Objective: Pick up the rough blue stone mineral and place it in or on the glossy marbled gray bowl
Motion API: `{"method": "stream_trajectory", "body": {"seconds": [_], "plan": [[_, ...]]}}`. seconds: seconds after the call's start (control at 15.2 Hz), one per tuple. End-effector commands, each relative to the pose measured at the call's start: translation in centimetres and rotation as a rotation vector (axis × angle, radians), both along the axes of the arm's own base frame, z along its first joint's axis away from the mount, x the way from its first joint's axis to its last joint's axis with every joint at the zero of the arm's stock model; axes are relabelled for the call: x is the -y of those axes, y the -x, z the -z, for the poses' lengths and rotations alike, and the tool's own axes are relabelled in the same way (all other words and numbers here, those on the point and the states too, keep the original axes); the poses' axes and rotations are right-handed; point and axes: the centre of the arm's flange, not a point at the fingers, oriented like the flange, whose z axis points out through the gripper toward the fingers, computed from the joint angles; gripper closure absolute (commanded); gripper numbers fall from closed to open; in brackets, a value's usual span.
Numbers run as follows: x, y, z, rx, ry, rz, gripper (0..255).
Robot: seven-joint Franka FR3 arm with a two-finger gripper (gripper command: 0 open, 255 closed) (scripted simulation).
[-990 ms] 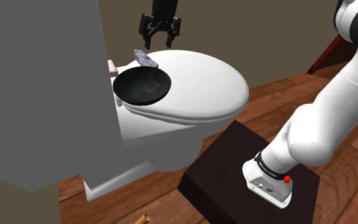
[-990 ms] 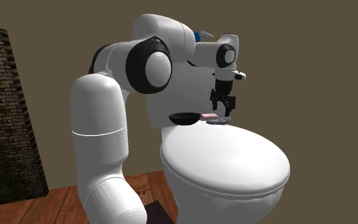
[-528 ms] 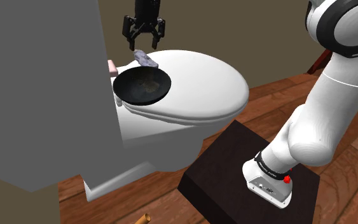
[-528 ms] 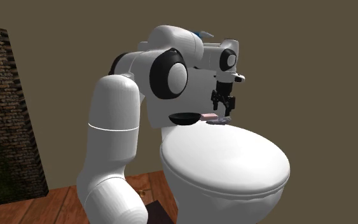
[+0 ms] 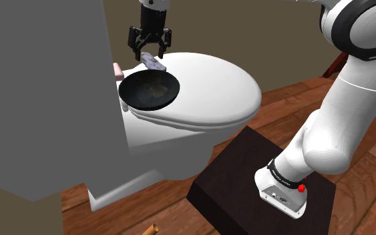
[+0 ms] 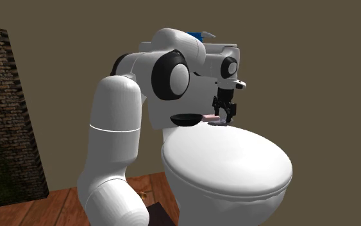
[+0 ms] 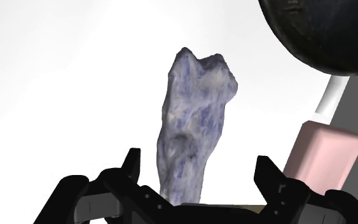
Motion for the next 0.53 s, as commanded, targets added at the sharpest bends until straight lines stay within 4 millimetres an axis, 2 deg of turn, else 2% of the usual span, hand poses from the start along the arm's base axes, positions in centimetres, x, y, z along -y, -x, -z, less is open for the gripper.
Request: {"method": "stream_trajectory", "body": {"seconds": [0.0, 0.2, 0.26, 0.46], "plan": [[0.01, 0.02, 0.04, 0.0, 0.0, 0.0, 0], [0.01, 0.01, 0.04, 0.0, 0.0, 0.0, 0], [0.01, 0.01, 0.04, 0.0, 0.0, 0.0, 255], [0.03, 0.02, 0.01, 0.0, 0.0, 0.0, 255]]}}
